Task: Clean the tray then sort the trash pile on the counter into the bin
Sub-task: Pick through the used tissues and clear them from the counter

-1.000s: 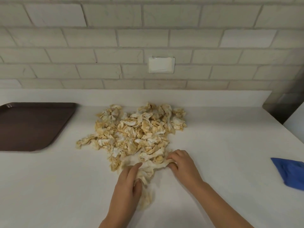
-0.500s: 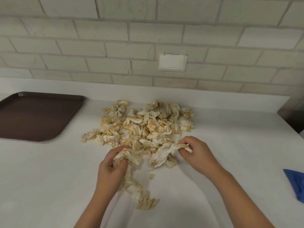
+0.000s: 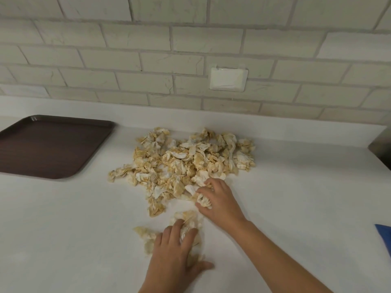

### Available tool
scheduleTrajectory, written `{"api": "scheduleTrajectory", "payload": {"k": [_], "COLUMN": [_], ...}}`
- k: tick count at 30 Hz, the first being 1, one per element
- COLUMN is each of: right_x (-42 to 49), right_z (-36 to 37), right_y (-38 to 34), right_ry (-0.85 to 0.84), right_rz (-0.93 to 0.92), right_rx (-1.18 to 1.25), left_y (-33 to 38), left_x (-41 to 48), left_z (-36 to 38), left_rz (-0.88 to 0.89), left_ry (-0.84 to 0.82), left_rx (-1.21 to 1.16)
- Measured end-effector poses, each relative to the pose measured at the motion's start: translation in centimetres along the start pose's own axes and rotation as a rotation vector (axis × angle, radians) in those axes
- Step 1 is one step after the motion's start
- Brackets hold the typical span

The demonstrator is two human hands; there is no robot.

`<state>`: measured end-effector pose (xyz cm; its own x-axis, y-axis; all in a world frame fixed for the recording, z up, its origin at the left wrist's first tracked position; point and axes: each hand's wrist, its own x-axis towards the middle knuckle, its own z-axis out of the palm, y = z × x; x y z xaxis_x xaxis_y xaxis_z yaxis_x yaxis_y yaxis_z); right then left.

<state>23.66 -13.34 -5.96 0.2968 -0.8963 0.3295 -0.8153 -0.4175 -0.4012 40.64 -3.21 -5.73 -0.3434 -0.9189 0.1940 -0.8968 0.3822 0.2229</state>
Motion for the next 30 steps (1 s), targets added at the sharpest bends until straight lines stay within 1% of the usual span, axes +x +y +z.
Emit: {"api": "scheduleTrajectory", "payload": {"k": [2,5,7,10,14,19,24,25,27,30], "right_x": [0.2,-0.1,-0.4,-0.6,-0.6,0.1,0.2,-0.1,-0.6,-1.7], "right_z": [0.1,-0.3,-1.4,-3.9,-7.1,-10.0,-12.2,-12.7,-13.2,-12.9], "right_y": [0.3,0.5,0.3,-0.5,-1.2,-1.4,-0.4,-0.2,0.4,1.0], "right_ry": [0.015,0.031,0.114,0.277,0.373,0.506,0.688,0.713,0.721,0.639], "right_rz": [-0.015,0.009,0.084,0.245,0.493,0.64,0.712,0.724,0.752,0.835], "right_rx": [-0.005,0.09,0.264,0.542,0.879,1.194,1.267,1.258,1.188,1.089], "left_y": [-0.6,-1.2,-1.6,-1.6,-0.6,0.3,1.0,1.1,1.1,1.0], "left_x": [-0.1,0.4,0.9,1.2,1.4,1.9,2.4,2.5,2.9,3.9], "left_z": [0.6,0.5,0.0,-0.8,-1.8,-2.0,-3.1,-3.3,-3.5,-3.3], "left_rz": [0.023,0.016,-0.006,-0.1,-0.237,-0.245,-0.287,-0.307,-0.325,-0.276], "left_ry": [0.081,0.095,0.099,0.135,0.22,0.277,0.247,0.234,0.18,0.017], "left_rx": [-0.028,-0.096,-0.178,-0.318,-0.504,-0.559,-0.613,-0.592,-0.469,-0.166]}}
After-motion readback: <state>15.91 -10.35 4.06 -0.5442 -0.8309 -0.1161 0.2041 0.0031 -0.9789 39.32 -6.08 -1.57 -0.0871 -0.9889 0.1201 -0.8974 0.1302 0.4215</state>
